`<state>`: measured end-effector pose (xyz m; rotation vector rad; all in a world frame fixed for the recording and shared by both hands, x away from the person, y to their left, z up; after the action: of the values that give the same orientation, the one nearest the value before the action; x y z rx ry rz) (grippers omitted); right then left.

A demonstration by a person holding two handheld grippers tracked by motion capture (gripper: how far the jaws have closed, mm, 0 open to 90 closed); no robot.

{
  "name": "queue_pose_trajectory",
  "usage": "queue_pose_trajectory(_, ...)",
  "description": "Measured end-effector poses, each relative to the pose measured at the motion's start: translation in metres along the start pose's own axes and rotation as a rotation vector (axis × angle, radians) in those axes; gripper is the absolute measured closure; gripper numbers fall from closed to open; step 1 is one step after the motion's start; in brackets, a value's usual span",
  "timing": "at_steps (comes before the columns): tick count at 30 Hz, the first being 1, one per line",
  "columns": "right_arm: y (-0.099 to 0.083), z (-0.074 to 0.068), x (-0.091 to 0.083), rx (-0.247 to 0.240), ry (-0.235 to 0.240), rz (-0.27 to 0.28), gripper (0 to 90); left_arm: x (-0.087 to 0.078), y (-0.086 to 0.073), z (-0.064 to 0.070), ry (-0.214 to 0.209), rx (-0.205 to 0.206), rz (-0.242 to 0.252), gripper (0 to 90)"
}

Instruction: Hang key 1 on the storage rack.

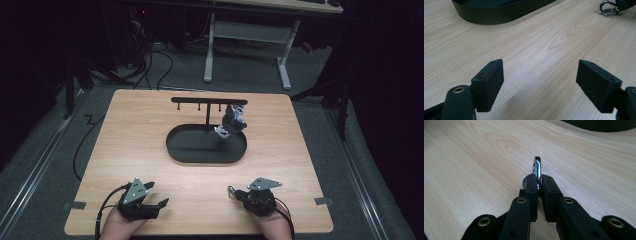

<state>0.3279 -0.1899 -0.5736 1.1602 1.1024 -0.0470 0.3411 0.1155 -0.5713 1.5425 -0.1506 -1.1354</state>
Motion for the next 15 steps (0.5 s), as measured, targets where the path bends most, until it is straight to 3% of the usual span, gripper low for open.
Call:
queue_pose_trajectory(6,-0.009,-0.005,-0.001,0.016,0.011,-0.01,75.8,0.001,0.0,0.0,-0.002,-0.004,0.003,22.7)
queue_pose_trajectory(11,-0.013,-0.007,-0.003,-0.01,0.0,-0.029,79.9,0.0,0.0,0.0,-0.002,-0.004,0.002,22.7)
queue_pose_trajectory(14,-0.014,-0.007,-0.003,-0.04,0.001,-0.038,83.7,0.0,0.0,-0.001,-0.002,-0.005,0.004,22.7)
queue_pose_trajectory(15,-0.015,-0.009,-0.005,-0.111,-0.018,-0.05,83.1,0.0,0.0,-0.001,-0.002,-0.006,0.005,22.7)
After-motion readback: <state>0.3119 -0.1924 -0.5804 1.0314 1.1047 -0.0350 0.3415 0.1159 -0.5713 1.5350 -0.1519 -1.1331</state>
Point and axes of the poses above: each handheld gripper's, and its own axes: x roughly forward along the jaws, y roughly out of its top, z roughly to its right, the point moved 8 cm from there along x, roughly forward along the jaws, and after that the axes turned 6 degrees about -x, right-handed, at the moved point
